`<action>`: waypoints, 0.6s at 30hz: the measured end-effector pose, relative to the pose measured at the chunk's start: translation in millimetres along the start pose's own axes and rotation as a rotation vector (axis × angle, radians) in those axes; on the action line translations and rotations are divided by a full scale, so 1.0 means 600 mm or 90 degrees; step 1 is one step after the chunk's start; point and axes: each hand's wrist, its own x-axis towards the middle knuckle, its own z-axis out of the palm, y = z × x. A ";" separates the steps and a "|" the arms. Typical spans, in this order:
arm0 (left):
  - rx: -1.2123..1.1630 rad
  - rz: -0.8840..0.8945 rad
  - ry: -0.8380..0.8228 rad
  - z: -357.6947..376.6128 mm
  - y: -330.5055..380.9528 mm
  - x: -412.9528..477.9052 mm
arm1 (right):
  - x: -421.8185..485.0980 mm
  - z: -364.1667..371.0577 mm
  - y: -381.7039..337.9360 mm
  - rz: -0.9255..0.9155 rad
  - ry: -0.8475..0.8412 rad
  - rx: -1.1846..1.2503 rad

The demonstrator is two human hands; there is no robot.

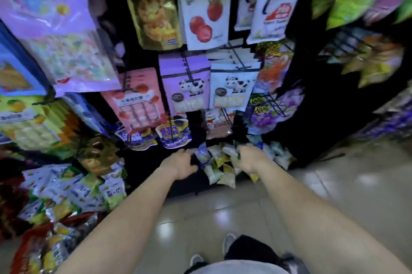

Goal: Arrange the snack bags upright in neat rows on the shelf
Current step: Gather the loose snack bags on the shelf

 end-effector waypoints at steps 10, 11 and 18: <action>0.058 0.124 -0.067 0.034 0.236 0.113 | -0.046 -0.020 0.262 0.150 0.008 0.051; 0.054 0.126 -0.068 0.041 0.253 0.123 | -0.038 -0.021 0.281 0.151 0.005 0.052; 0.002 0.057 -0.040 0.143 0.332 0.267 | 0.120 0.012 0.413 0.045 -0.012 -0.012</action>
